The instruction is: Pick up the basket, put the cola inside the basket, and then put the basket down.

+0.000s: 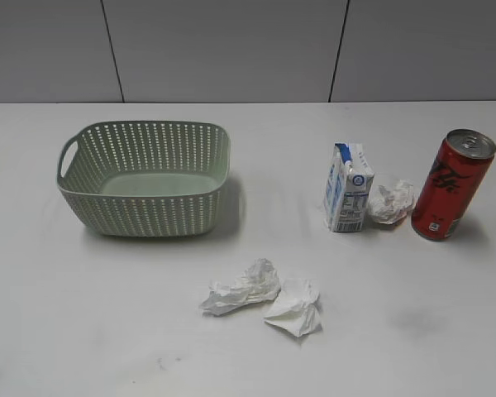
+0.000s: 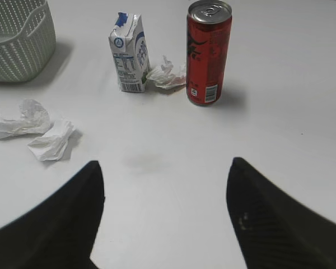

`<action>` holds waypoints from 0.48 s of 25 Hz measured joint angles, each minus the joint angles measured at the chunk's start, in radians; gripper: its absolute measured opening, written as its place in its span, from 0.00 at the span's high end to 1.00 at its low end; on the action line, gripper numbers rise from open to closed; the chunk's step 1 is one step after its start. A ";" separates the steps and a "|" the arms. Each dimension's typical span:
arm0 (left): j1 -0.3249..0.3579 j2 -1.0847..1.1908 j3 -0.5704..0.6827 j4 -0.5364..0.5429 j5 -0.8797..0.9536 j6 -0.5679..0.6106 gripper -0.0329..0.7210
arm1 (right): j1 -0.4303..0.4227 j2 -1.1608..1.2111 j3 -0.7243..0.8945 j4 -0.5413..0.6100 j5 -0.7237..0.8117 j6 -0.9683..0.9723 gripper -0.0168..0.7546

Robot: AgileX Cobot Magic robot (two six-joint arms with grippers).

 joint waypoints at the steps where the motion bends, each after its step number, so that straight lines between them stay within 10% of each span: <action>1: 0.000 0.000 0.000 0.000 0.000 0.000 0.29 | 0.000 0.000 0.000 0.000 0.000 0.000 0.29; 12: 0.000 0.000 0.000 0.000 0.000 0.000 0.29 | 0.000 0.000 0.000 0.000 0.000 0.000 0.29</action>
